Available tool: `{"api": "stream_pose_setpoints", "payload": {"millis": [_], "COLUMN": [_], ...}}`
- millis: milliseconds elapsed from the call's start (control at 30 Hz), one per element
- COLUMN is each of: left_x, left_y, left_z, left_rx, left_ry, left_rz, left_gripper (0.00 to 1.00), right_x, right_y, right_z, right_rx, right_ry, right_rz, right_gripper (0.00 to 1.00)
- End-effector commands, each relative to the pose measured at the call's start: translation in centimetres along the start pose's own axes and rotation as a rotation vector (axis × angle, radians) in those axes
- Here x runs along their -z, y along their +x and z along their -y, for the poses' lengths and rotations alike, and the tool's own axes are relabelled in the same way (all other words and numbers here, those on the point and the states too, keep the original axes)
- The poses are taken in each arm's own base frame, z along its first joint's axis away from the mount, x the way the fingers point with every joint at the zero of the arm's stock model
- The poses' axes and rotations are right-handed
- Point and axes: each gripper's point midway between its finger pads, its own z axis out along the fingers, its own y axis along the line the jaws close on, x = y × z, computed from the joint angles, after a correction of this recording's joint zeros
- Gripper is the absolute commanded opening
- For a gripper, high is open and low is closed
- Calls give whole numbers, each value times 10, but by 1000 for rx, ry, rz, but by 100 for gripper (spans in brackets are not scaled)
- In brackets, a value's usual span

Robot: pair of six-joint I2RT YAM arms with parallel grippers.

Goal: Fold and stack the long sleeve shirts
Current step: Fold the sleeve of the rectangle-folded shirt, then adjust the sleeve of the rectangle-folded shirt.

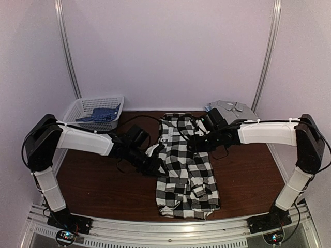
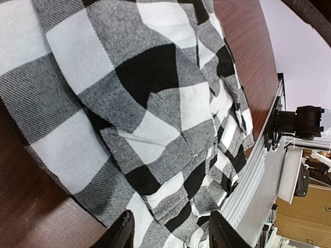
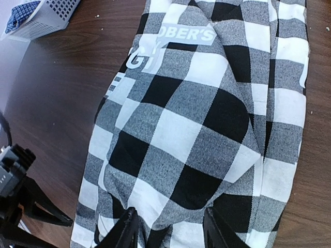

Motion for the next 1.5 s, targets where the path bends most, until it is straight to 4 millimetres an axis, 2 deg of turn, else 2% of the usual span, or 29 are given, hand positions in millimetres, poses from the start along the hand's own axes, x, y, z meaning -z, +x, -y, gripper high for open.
{"api": "stream_pose_setpoints", "payload": {"millis": [0,167,367,533,767,967,1133,1233,1467], "left_x": [-14,-27,-36,-42,-48,-50,-45,-38,-19], "left_y": [11,25,33,36,40,43,36,32,33], "left_z": [-7,-11,-17,-14,-7,-1,9,17,33], "left_rx": [4,8,12,9,11,8,0,-3,-9], "left_ry": [-51,-95,-136,-131,-122,-113,-102,-90,-66], "left_rz": [-19,-58,-91,-111,-130,-139,-123,-106,-83], "left_gripper": [51,51,51,50,44,30,7,0,0], "right_x": [-15,-22,-28,-29,-29,-26,-26,-25,-29], "right_y": [-8,-6,-1,-4,-8,-14,-20,-27,-38], "right_z": [6,13,21,24,26,25,25,24,18], "right_rx": [-68,-89,-104,-106,-104,-105,-102,-100,-87], "right_ry": [-72,-90,-95,-94,-83,-88,-86,-85,-99], "right_rz": [24,21,15,25,35,53,61,75,80], "right_gripper": [45,45,45,45,44,44,44,44,44]}}
